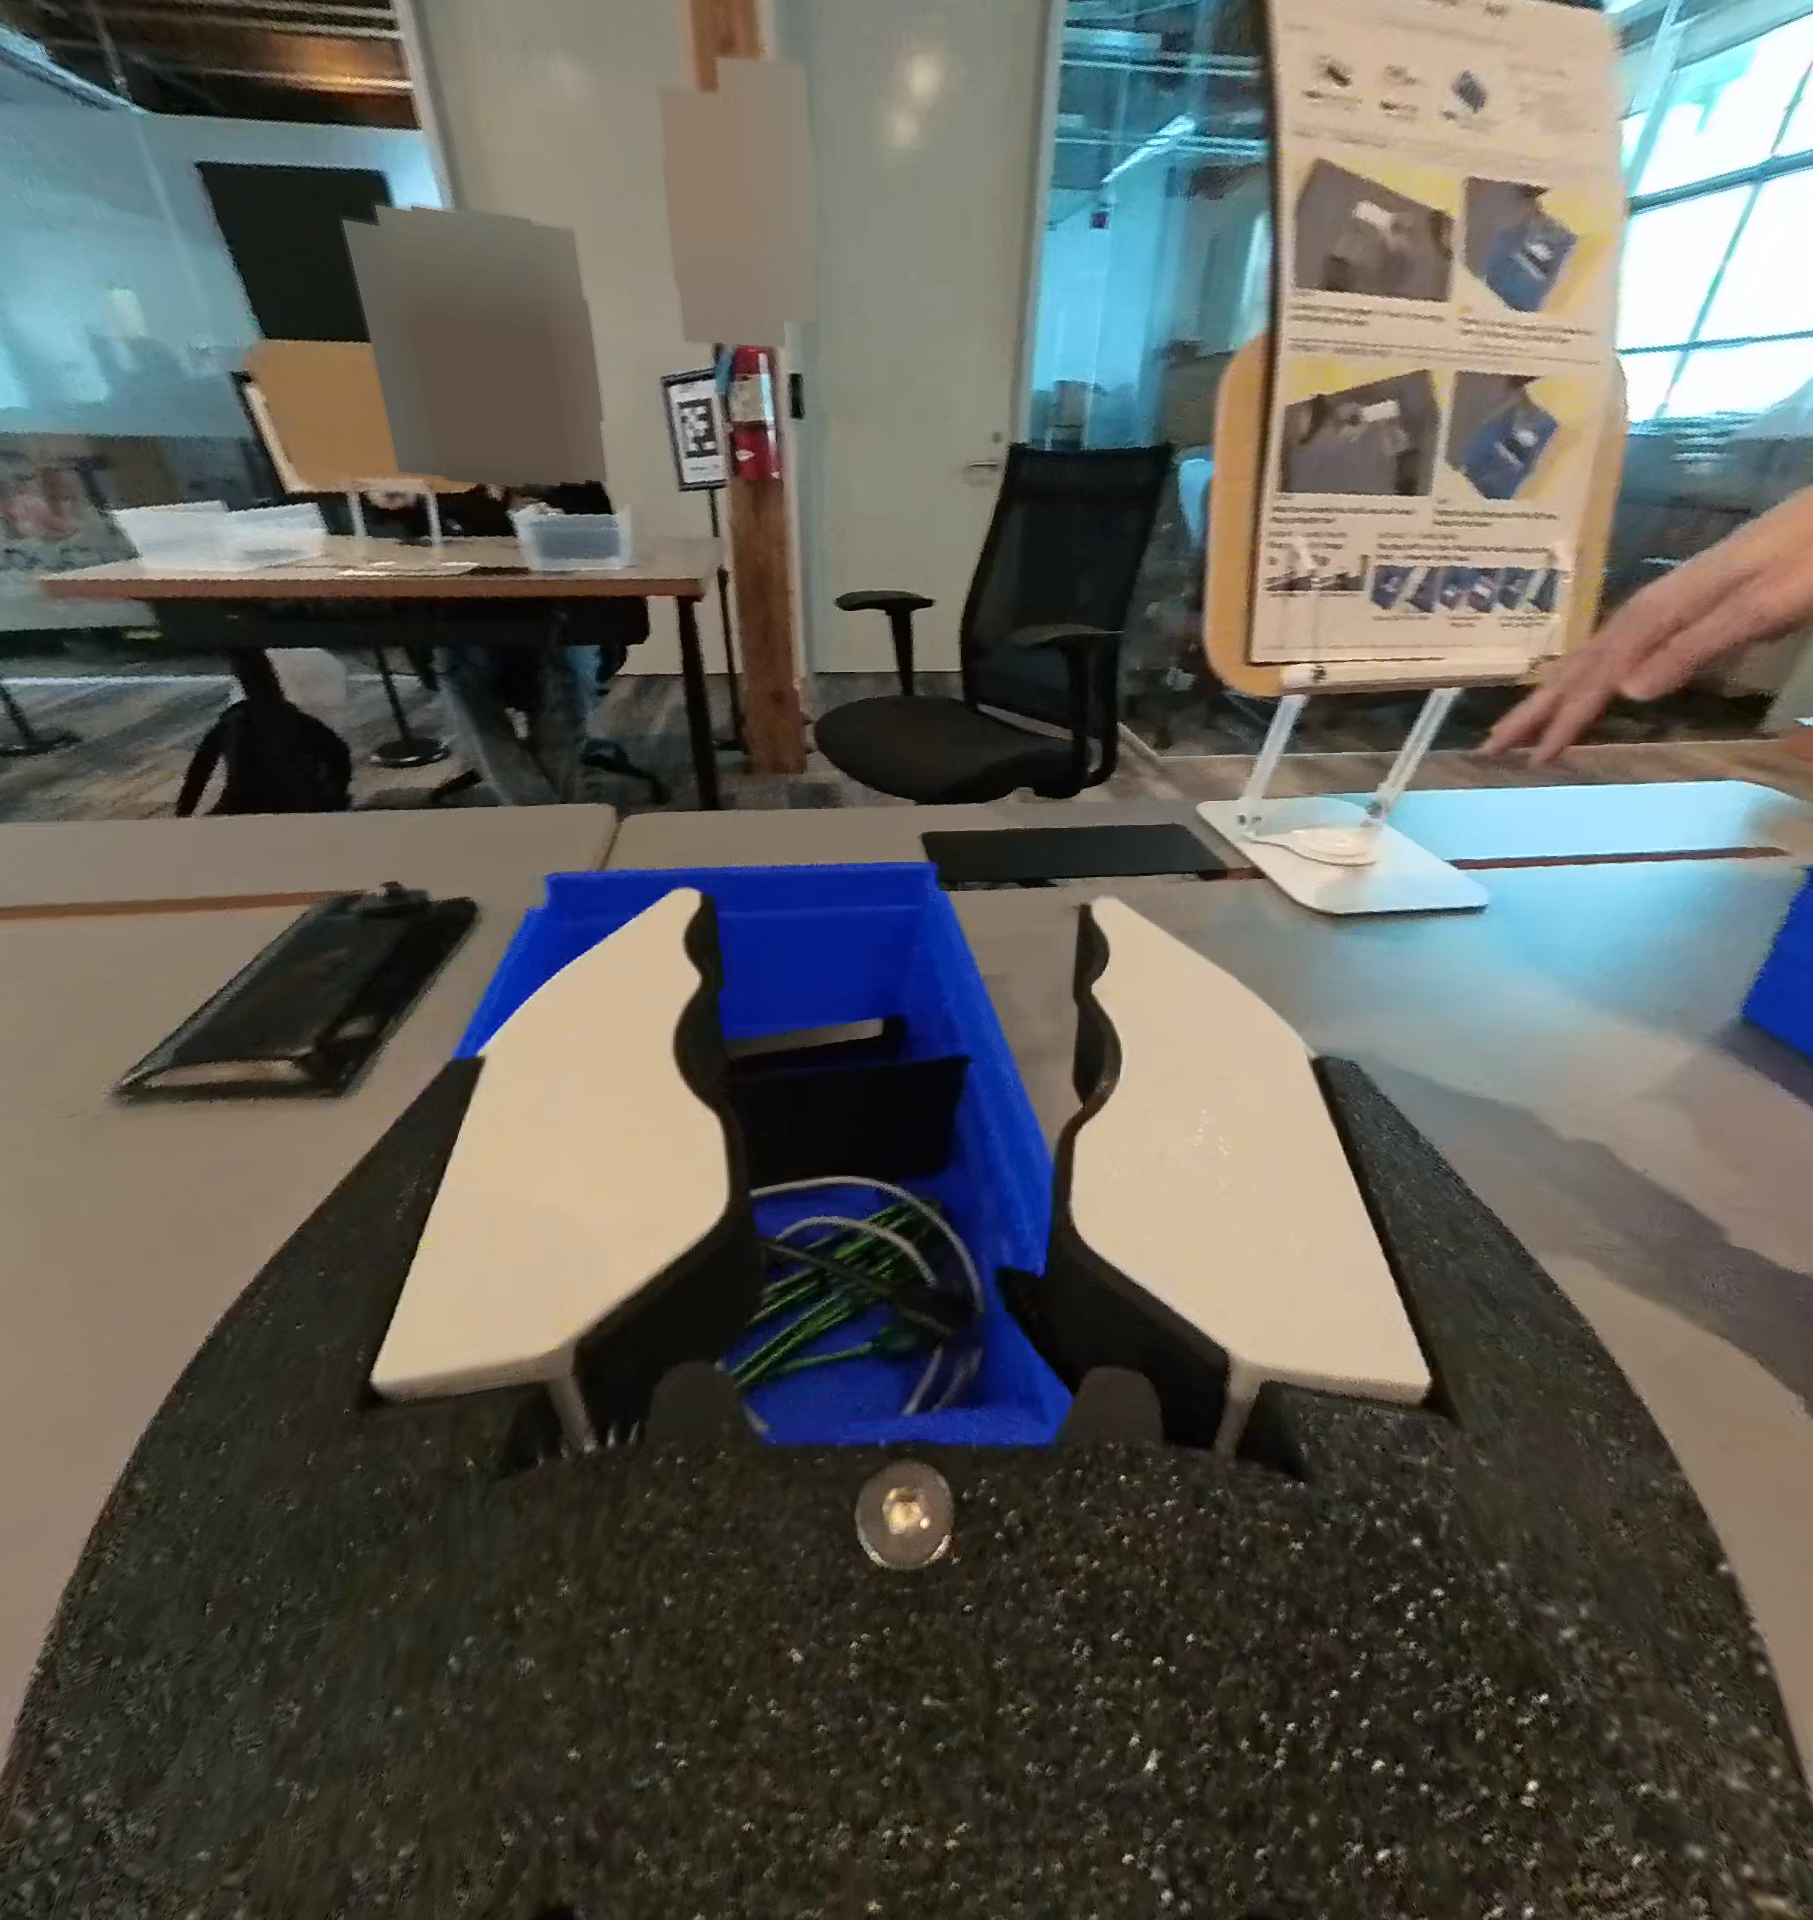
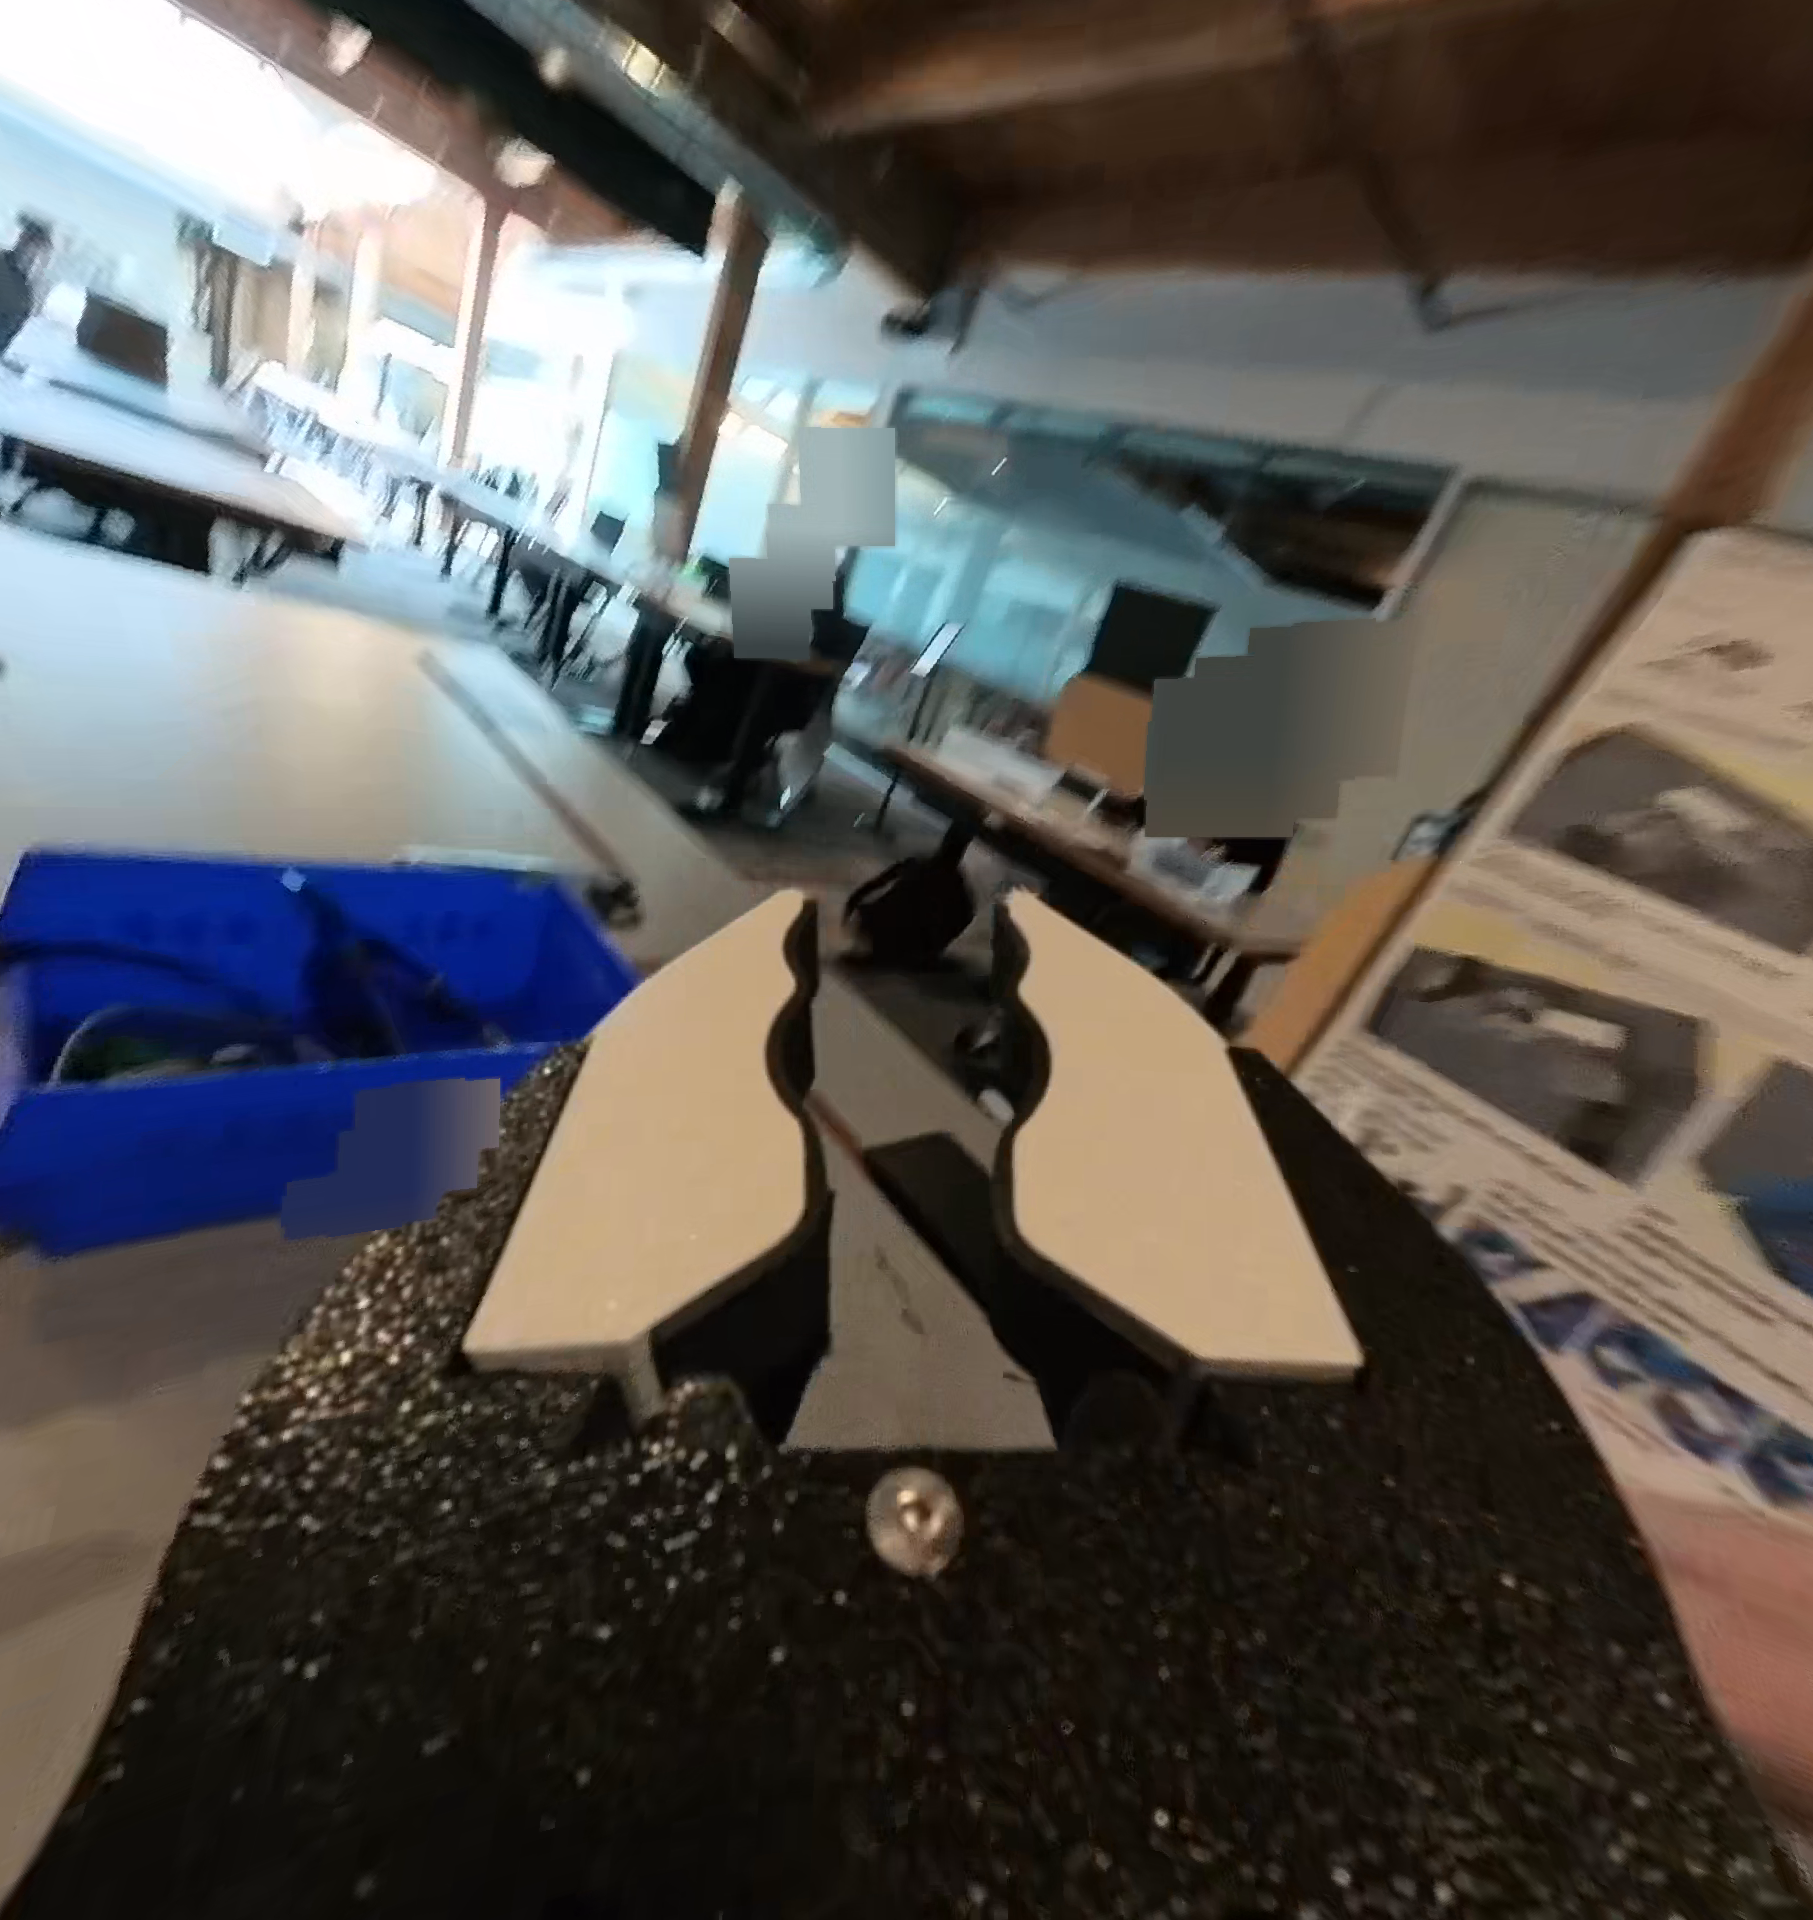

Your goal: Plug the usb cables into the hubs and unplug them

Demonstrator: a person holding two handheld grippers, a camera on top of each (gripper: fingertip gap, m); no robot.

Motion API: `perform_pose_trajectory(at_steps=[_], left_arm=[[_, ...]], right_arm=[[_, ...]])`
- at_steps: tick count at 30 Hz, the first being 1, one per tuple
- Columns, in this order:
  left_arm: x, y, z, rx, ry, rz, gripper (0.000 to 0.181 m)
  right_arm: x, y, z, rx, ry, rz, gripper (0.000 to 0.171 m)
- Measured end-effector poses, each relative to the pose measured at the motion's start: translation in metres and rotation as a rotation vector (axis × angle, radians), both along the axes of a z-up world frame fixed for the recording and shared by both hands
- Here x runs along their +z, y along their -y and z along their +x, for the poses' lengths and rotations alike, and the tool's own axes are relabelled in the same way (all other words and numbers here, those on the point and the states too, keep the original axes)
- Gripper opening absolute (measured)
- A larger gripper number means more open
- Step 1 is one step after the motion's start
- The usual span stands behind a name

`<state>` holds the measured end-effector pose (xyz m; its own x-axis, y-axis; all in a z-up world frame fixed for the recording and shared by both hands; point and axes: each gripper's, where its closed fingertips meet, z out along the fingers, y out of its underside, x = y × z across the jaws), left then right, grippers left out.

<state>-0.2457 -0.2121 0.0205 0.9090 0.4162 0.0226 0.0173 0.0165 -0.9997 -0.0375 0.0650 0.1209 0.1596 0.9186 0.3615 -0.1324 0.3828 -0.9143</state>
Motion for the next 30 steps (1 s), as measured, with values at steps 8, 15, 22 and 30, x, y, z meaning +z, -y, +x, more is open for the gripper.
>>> perform_pose_trajectory(at_steps=[8, 15, 22, 30], left_arm=[[-0.007, 0.024, -0.031, 0.058, 0.05, 0.068, 0.062], [-0.017, 0.011, -0.037, 0.004, 0.098, 0.105, 0.064], [-0.019, -0.007, -0.024, -0.043, 0.09, 0.075, 0.066], [-0.013, -0.018, -0.013, -0.044, 0.037, 0.081, 0.067]], right_arm=[[-0.071, 0.067, -0.107, 0.123, 0.28, 0.128, 0.027], [-0.104, 0.08, -0.134, 0.143, 0.36, 0.142, 0.017], [-0.11, 0.064, -0.131, 0.104, 0.411, 0.124, 0.017], [-0.091, 0.037, -0.111, -0.071, 0.373, 0.264, 0.015]])
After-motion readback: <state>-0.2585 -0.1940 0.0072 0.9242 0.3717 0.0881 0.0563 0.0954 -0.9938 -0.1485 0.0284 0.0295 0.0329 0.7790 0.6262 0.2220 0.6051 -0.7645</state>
